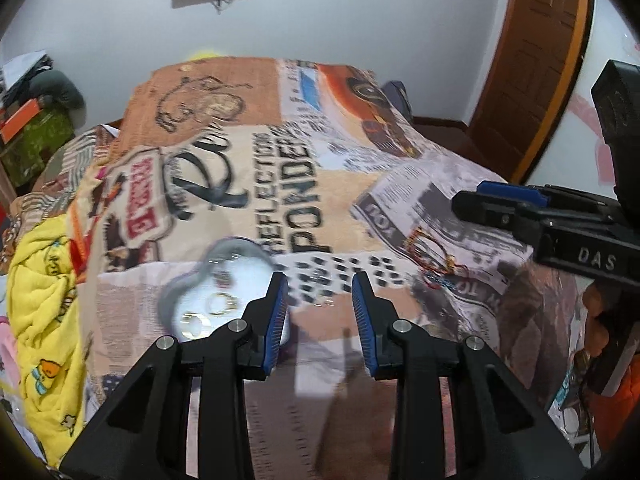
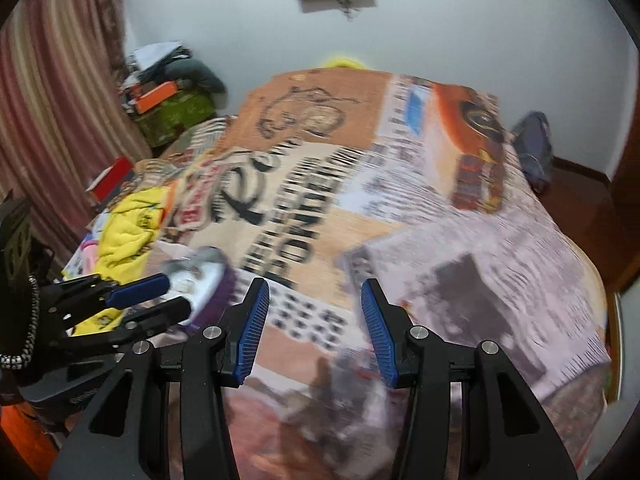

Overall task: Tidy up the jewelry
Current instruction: 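Move both tools from the tin back to the remaining jewelry beside the bracelets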

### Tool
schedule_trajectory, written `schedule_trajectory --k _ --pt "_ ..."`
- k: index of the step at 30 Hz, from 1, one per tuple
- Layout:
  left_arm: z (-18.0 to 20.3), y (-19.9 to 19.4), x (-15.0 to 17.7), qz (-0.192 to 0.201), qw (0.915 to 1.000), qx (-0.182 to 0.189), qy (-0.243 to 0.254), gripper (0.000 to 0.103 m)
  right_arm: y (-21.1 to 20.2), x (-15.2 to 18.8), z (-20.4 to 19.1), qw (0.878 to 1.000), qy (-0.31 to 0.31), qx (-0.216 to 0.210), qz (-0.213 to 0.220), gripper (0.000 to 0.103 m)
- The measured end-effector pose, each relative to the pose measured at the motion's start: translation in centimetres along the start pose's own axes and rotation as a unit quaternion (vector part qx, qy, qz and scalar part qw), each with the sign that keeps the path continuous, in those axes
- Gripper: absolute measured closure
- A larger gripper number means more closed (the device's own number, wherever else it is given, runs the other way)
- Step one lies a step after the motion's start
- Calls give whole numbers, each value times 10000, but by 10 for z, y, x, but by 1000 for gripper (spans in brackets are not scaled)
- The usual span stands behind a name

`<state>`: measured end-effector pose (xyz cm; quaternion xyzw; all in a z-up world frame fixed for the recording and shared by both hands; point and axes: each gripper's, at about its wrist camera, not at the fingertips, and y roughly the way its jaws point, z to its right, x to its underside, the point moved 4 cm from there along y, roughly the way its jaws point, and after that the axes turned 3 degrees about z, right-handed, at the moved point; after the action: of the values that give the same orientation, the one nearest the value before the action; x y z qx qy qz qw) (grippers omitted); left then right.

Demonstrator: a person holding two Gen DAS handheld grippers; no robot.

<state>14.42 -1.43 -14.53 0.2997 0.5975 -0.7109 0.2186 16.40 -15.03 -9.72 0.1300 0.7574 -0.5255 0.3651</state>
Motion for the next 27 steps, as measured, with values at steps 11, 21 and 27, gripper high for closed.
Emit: schedule_trajectory --k 11,21,27 --pt "22 48 12 -530 9982 258 -67 71 -4 31 84 9957 589 634 -323 59" --pt "6 69 0 -644 9975 39 -278 71 8 44 97 9948 707 525 -513 59" --pt "8 81 -1 -661 9975 -183 -156 71 20 42 92 9954 662 258 -648 59"
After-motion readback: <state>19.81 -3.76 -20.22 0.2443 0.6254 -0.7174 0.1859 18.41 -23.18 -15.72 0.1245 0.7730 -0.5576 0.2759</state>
